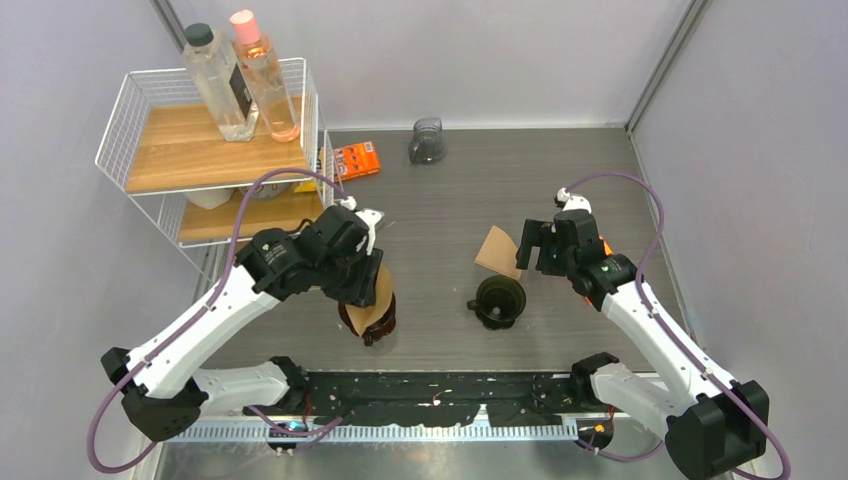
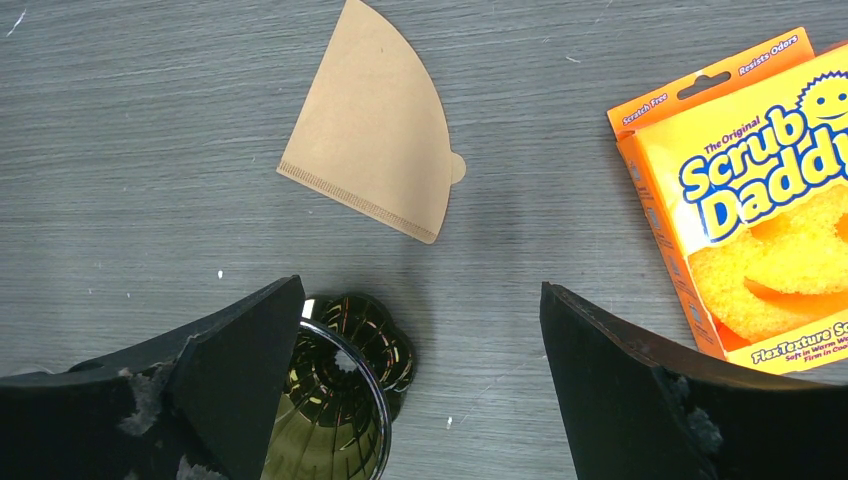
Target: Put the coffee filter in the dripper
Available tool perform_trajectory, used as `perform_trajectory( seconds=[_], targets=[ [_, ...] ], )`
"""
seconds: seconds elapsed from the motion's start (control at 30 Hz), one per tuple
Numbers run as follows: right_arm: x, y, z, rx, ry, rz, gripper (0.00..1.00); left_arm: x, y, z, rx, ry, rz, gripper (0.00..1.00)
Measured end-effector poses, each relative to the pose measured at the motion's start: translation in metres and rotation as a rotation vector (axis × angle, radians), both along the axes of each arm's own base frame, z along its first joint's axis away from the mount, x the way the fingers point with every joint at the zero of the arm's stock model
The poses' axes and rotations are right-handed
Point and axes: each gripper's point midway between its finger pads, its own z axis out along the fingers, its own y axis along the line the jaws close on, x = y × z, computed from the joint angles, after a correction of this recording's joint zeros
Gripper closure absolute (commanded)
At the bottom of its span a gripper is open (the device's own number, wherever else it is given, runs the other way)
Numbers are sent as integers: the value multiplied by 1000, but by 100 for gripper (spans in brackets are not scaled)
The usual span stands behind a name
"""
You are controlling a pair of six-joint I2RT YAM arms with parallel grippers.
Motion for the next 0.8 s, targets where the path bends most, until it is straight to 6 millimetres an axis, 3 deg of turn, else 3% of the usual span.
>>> perform_trajectory(
  seconds=[0.1,0.4,0.63,0.8],
  targets=[
    [0,0,0,0,0,0,5,0,2,2,-3,-11,5,53],
    [0,0,0,0,0,0,5,1,14,22,-14,-62,50,25],
    [0,0,0,0,0,0,4,3,30,34,10,-113,110,24],
    [0,0,0,0,0,0,4,6,41,33,49,-132,152,31]
  ],
)
